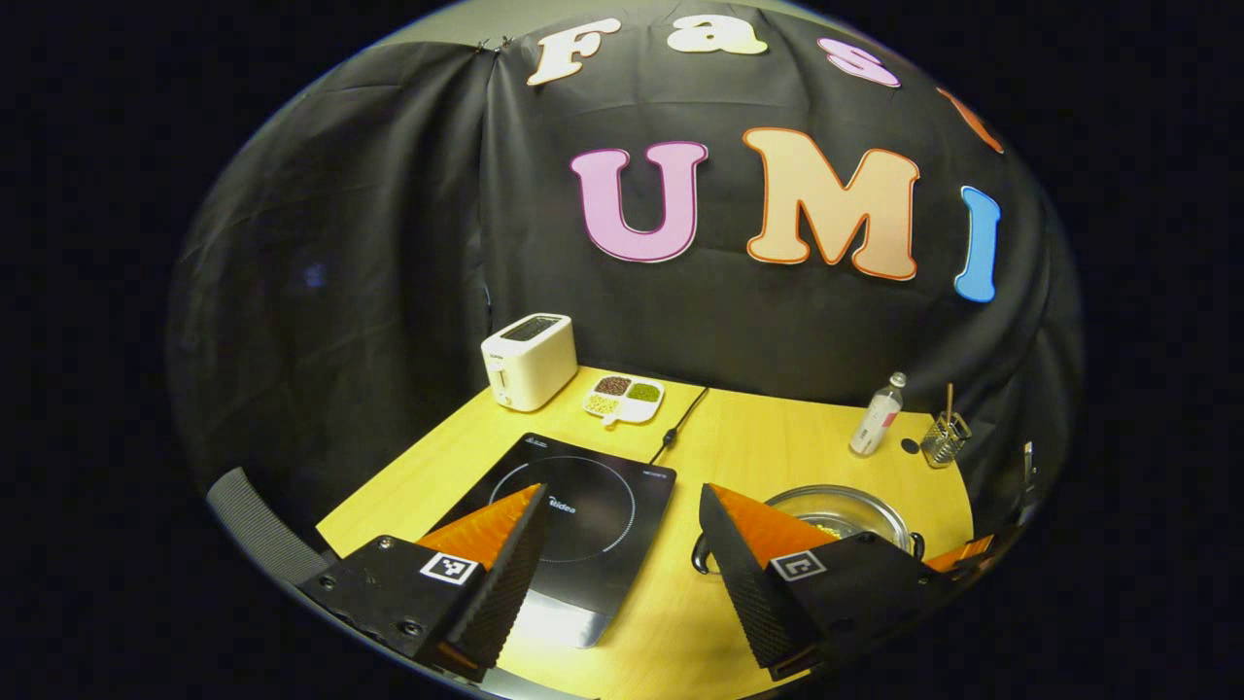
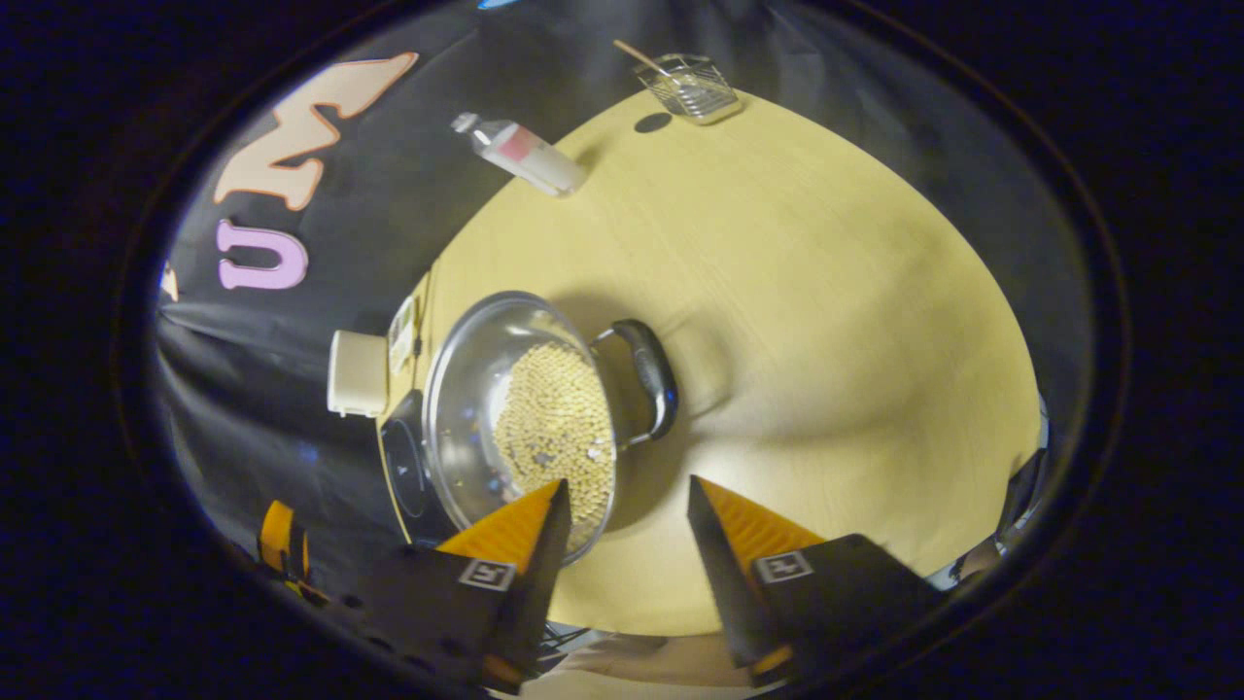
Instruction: First push the handle of the pot to place it horizontally, then grasp the pot with both hands and set it on the induction cooktop.
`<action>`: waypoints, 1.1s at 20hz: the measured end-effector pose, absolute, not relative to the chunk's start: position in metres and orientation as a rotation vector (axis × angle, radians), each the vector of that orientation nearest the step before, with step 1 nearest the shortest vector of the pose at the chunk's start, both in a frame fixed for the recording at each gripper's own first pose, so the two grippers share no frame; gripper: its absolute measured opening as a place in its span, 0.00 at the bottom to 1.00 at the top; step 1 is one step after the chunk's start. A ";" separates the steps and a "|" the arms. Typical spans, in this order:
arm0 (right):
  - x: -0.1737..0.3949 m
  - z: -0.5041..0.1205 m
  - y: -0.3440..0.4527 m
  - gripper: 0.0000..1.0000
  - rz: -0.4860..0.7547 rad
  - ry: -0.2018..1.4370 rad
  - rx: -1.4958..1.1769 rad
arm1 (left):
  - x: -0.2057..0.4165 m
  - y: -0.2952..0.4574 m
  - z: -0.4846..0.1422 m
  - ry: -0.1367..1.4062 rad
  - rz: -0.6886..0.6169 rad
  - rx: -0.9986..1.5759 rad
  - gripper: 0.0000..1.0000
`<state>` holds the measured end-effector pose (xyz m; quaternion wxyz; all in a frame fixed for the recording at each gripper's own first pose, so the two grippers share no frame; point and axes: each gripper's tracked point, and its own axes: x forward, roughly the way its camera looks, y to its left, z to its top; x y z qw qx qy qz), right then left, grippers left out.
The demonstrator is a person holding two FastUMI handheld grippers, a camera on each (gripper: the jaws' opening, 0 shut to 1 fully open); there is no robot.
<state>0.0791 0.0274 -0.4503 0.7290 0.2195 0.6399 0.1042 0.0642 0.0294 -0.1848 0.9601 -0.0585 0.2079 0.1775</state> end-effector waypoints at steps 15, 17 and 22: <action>0.145 -0.472 0.035 1.00 0.404 1.429 0.331 | 0.122 -0.023 -0.311 0.901 -0.031 -0.286 0.95; 0.146 -0.485 0.037 0.94 0.418 1.472 0.333 | 0.127 -0.029 -0.330 0.974 -0.040 -0.313 0.95; 0.146 -0.510 0.047 0.93 0.459 1.563 0.359 | 0.133 -0.034 -0.376 1.132 -0.049 -0.330 0.95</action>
